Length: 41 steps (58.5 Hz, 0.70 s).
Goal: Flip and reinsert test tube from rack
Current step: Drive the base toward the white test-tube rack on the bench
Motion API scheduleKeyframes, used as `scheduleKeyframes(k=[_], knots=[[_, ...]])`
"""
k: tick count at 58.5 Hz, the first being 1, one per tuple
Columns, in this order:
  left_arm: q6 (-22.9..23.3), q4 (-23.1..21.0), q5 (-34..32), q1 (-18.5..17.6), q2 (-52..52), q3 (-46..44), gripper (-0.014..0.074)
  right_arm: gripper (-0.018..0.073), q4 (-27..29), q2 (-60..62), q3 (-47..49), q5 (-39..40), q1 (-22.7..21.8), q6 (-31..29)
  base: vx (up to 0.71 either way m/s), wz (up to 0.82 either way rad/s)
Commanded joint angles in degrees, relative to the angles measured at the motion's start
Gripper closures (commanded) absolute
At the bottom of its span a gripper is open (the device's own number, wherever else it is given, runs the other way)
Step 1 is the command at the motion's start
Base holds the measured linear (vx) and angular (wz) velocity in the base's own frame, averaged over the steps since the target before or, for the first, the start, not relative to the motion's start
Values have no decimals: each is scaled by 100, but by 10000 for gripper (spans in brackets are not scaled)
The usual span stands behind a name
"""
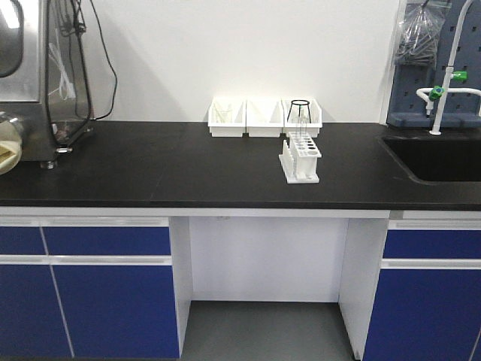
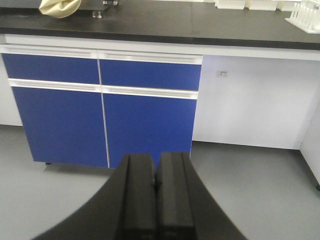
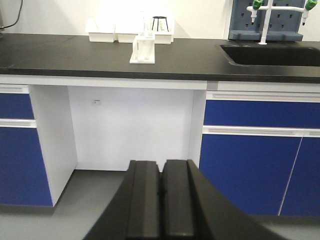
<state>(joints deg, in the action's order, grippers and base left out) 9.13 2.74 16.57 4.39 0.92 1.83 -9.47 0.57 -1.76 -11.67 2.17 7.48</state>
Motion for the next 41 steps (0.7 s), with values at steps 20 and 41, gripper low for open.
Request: scheduleKeyframes(k=[20,41], knots=[[-1,-25,-494,-41,59,-1,603,571,-48,58,-7,474,-32,1,38,-7],[-1,-25,-494,-41,59,-1,603,571,-48,58,-7,474,-32,1,44,-2]])
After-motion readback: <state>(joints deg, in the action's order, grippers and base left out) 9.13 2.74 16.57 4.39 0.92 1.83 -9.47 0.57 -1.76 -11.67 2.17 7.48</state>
